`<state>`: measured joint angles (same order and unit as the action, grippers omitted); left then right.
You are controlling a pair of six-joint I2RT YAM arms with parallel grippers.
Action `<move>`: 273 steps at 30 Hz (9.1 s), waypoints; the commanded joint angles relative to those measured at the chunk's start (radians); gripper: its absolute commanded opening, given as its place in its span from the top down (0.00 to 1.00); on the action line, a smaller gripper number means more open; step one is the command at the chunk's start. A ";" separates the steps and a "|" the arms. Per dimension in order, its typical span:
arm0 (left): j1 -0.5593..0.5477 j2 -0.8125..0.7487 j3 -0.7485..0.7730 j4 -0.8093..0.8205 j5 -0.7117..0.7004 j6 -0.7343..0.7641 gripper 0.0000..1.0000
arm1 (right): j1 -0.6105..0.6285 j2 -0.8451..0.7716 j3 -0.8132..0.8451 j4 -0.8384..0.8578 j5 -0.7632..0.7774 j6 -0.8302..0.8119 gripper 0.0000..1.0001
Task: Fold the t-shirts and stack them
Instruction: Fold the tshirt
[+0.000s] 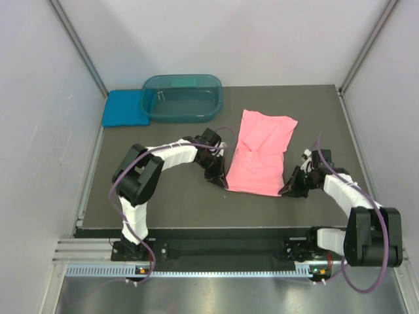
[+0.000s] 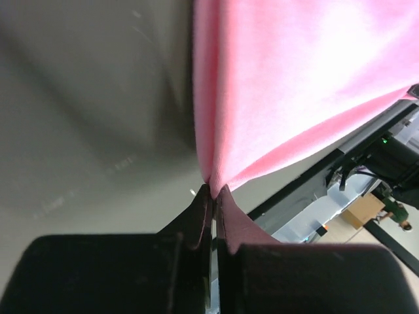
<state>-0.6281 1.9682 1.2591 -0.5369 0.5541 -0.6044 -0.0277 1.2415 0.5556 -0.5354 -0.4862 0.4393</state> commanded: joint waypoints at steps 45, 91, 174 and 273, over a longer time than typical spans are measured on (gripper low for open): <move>0.163 0.555 1.077 0.380 -0.036 -0.195 1.00 | -0.101 0.687 1.064 -0.110 -0.011 0.019 1.00; 0.088 0.417 0.819 0.405 0.066 -0.141 0.72 | -0.081 0.768 1.100 -0.005 0.046 0.004 0.77; 0.088 0.374 0.373 0.700 -0.006 -0.138 0.77 | -0.202 1.162 1.009 0.743 -0.359 0.329 1.00; 0.099 0.337 0.824 0.129 -0.606 0.554 1.00 | -0.077 0.458 0.869 -0.127 0.109 -0.028 0.56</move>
<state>-0.5014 2.3966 2.0899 -0.4164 -0.0383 -0.0555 -0.1135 1.7386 1.3708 -0.6567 -0.3664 0.4114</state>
